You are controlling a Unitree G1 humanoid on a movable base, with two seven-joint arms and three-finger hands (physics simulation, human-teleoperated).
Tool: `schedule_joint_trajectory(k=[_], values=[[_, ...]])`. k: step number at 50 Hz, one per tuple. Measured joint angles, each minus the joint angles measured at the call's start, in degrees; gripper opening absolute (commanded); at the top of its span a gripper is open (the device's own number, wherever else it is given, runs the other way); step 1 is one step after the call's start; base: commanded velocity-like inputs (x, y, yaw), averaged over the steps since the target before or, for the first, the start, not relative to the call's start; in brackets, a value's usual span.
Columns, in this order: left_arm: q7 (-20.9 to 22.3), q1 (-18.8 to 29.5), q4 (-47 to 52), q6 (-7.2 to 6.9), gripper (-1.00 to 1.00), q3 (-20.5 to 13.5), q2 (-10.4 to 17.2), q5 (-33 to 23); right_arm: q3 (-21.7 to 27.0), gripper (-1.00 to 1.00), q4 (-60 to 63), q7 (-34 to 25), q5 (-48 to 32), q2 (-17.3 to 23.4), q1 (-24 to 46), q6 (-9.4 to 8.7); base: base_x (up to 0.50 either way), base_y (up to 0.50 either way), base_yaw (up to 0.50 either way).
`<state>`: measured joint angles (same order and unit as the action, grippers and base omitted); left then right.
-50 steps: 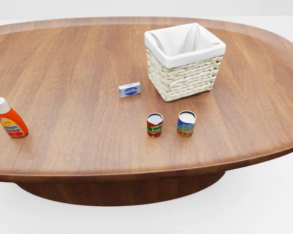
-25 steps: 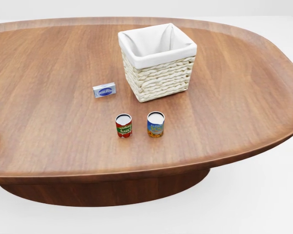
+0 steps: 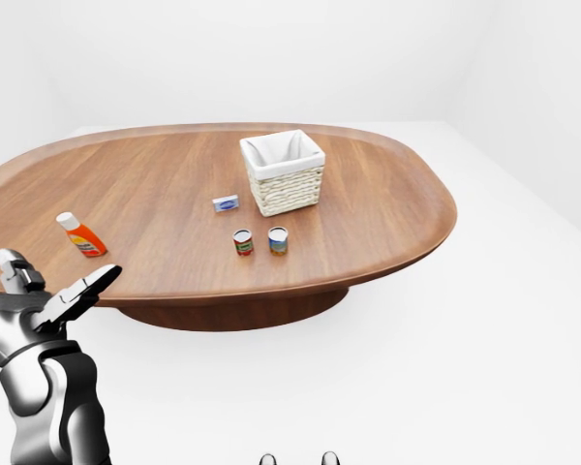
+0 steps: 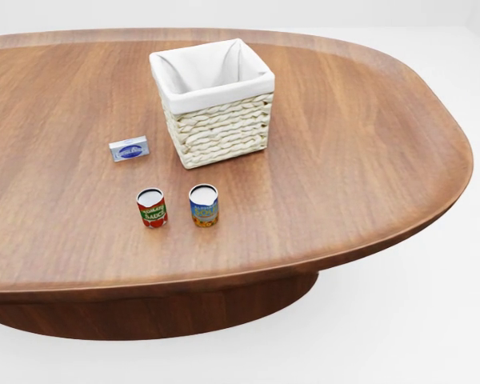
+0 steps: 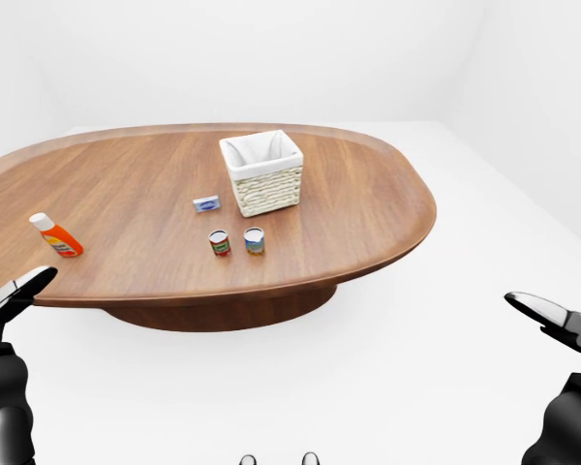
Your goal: Pick up the tomato sauce, and put it in the basket.
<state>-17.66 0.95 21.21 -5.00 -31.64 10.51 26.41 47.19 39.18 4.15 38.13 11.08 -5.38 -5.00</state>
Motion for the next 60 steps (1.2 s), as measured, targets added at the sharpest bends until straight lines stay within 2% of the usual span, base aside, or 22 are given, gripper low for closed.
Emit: schedule_joint_trajectory(k=[10, 20, 60], values=[[0.03, -0.02, 0.24, 0.0, 1.0, -0.09, 0.01, 0.11, -0.51, 1.0, -0.41, -0.16, -0.69, -0.08, 0.14, 0.0, 0.0, -0.33, 0.0], [0.09, -0.01, 0.38, 0.0, 1.0, 0.09, -0.09, -0.03, -1.91, 1.0, -0.62, -0.63, -3.61, -0.28, 0.46, 0.0, 0.0, -0.01, 0.0], [0.33, -0.02, -0.24, 0.34, 1.0, 0.67, -0.33, -0.7, -3.85, 1.0, -1.17, -1.63, -7.37, -1.09, 0.94, 0.0, 0.39, 0.0, 0.0]])
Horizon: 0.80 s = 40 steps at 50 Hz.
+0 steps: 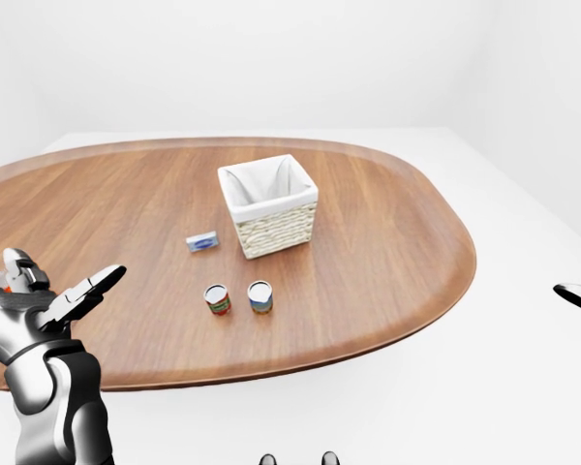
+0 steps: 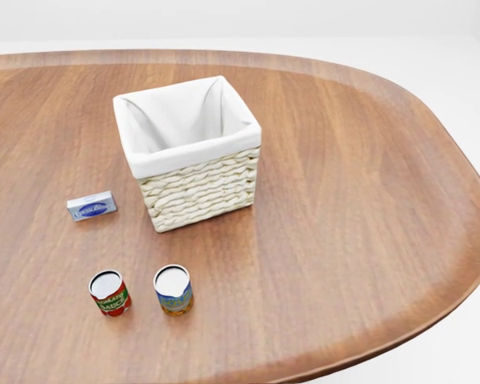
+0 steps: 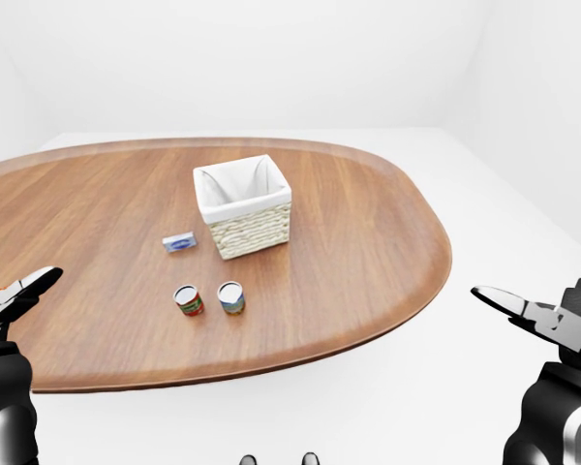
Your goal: Pick up the tomato sauce, and put it in the basket.
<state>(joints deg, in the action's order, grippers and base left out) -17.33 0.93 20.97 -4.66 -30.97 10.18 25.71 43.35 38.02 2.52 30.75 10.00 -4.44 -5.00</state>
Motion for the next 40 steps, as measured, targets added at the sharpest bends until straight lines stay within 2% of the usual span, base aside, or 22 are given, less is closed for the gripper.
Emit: schedule_joint_trajectory(k=[29, 40], values=[[0.08, -0.21, 0.06, 0.2, 1.0, 0.07, -0.2, -0.23, -0.51, 1.0, -0.33, -0.03, -0.26, -0.17, 0.03, 0.0, 0.39, 0.0, 0.0], [0.35, -0.02, -0.23, 0.1, 1.0, 0.31, -0.18, -0.31, 0.04, 1.0, -0.08, 0.51, 0.94, -0.28, -0.06, 0.0, 0.0, 0.0, 0.0]])
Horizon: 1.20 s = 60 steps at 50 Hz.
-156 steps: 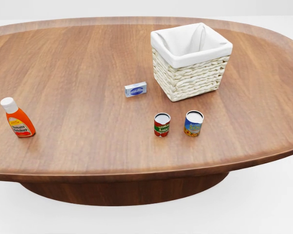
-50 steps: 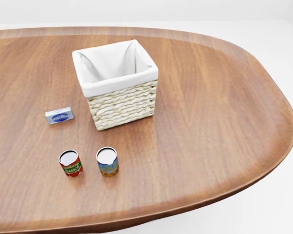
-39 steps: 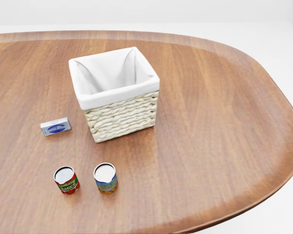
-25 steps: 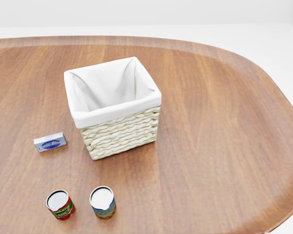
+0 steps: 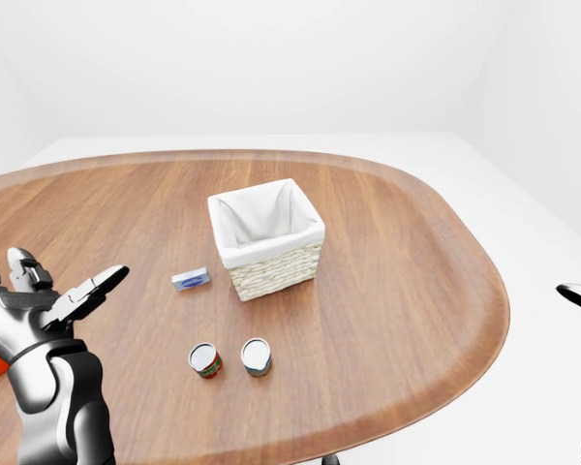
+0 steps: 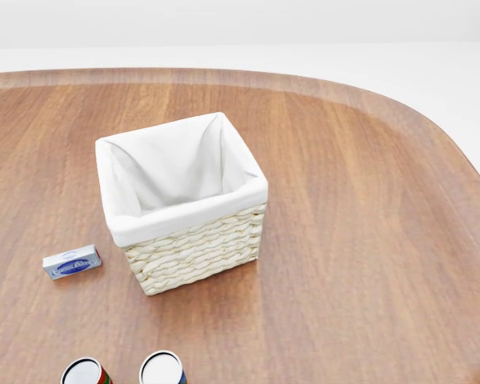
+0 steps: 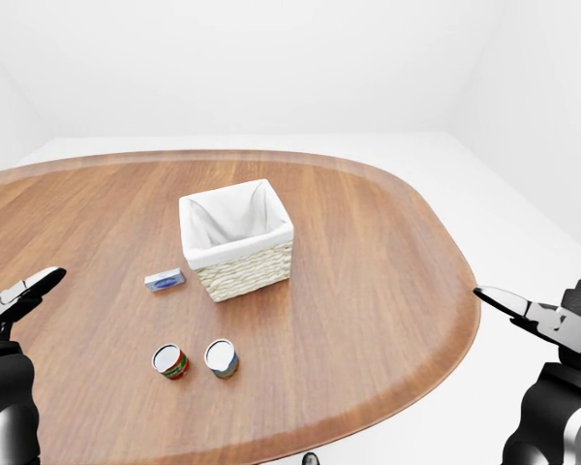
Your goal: Pick up the tomato sauce, and put it in the basket.
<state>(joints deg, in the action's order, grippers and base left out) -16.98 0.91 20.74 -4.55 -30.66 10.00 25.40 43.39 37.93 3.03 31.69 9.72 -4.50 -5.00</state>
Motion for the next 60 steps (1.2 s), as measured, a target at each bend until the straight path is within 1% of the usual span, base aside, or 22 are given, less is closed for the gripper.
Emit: schedule_joint_trajectory(k=[5, 9, 12, 19, 28, 36, 40, 45, 54, 60], values=[[0.6, 0.1, -0.41, -0.45, 1.0, 0.59, 0.12, -0.35, 0.09, 1.0, -0.01, 0.24, 0.31, 0.02, -0.09, 0.0, 0.0, 0.0, 0.0], [2.16, 0.6, -2.04, -0.45, 1.0, 2.27, 0.4, -1.74, 0.03, 1.0, -0.11, 0.35, 0.38, 0.01, -0.13, 0.0, 0.0, 0.0, 0.0], [4.68, 1.05, -3.63, -0.45, 1.0, 4.63, 0.49, -3.34, -0.02, 1.0, -0.17, 0.41, 0.41, 0.0, -0.16, 0.0, 0.0, 0.0, 0.0], [12.06, 1.43, -5.59, -0.45, 1.0, 10.47, -0.12, -8.58, -0.27, 1.0, -0.44, 0.43, 0.25, -0.09, -0.19, 0.0, 0.0, 0.0, 0.0], [24.0, -0.8, -3.25, -0.45, 1.0, 17.64, -0.88, -20.64, -0.79, 1.0, -0.92, 0.27, -0.17, -0.33, -0.25, 0.0, 0.0, 0.0, 0.0], [32.31, -4.39, -0.97, -0.45, 1.0, 21.98, -1.58, -35.77, -1.04, 1.0, -0.98, 0.18, -0.31, -0.53, -0.38, 0.0, 0.0, 0.0, 0.0], [35.83, -6.29, 0.61, -0.45, 1.0, 23.1, -2.09, -43.16, -1.06, 1.0, -0.91, 0.16, -0.29, -0.58, -0.42, 0.0, 0.0, 0.0, 0.0], [38.71, -8.21, 1.91, -0.45, 1.0, 23.51, -2.75, -51.97, -1.09, 1.0, -0.81, 0.16, -0.3, -0.62, -0.45, 0.0, 0.0, 0.0, 0.0], [42.97, -11.92, 5.64, -0.45, 1.0, 22.69, -4.09, -65.92, -1.03, 1.0, -0.56, 0.36, -0.16, -0.43, -0.32, 0.0, 0.0, 0.0, 0.0], [45.58, -14.09, 8.1, -0.45, 1.0, 21.54, -5.32, -72.81, -0.77, 1.0, 0.07, 0.83, 0.22, -0.01, -0.04, 0.0, 0.0, 0.0, 0.0]])
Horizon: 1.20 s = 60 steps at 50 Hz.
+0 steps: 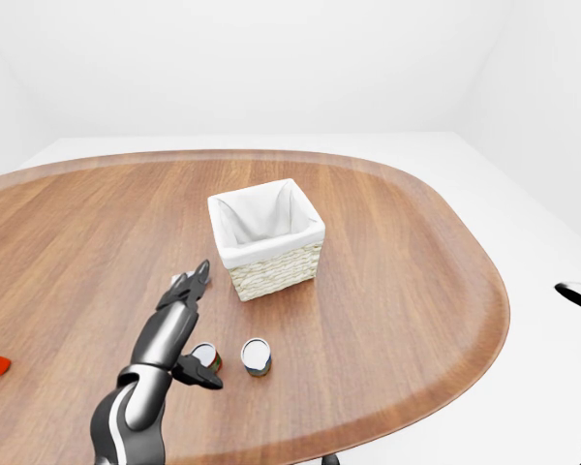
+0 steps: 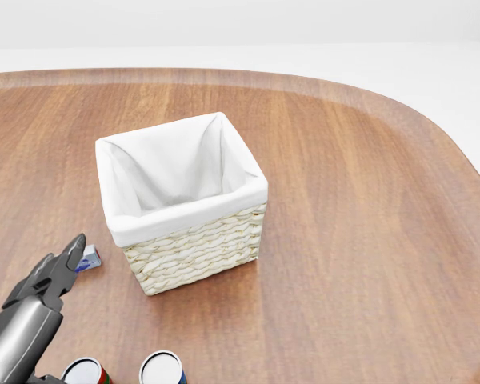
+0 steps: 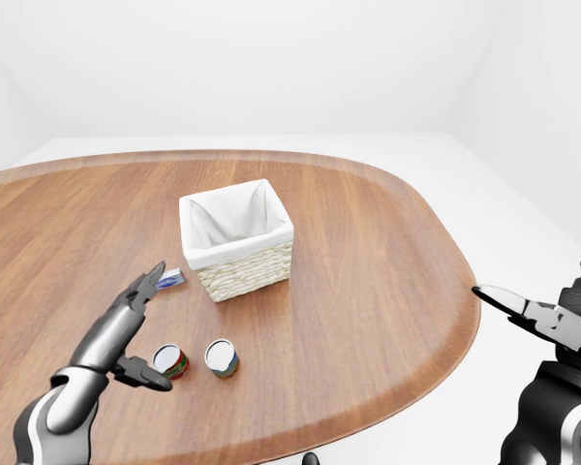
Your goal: Pick up the tomato sauce, and put it in the basket.
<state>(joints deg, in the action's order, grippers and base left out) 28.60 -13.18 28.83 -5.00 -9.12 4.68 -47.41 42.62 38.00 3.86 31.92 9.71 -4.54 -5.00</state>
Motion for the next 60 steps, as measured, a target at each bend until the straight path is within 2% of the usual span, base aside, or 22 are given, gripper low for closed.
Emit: schedule_joint_trajectory(k=[8, 20, 38, 60], values=[[0.93, -1.23, -0.52, 0.0, 1.0, -1.11, -1.07, -5.87, 0.07, 1.0, 0.32, 0.37, 0.1, 0.32, 0.34, 0.0, 0.0, 0.0, 0.0], [0.23, -1.95, -3.44, 0.0, 1.0, -1.23, -1.58, -10.3, 0.01, 1.0, 0.3, 0.57, 0.09, 0.51, 0.56, 0.0, 0.0, 0.0, 0.0], [-5.21, -0.18, -12.62, 0.0, 1.0, 1.23, -0.31, -13.5, -0.73, 1.0, -1.37, -0.48, -0.82, -0.35, -0.02, 0.0, 0.0, 0.0, 0.0], [-8.69, 0.6, -19.18, 0.0, 1.0, 3.2, 1.12, -15.28, -0.51, 1.0, -1.74, -0.74, -0.67, -0.44, -0.26, 0.0, 0.0, 0.0, 0.0]])
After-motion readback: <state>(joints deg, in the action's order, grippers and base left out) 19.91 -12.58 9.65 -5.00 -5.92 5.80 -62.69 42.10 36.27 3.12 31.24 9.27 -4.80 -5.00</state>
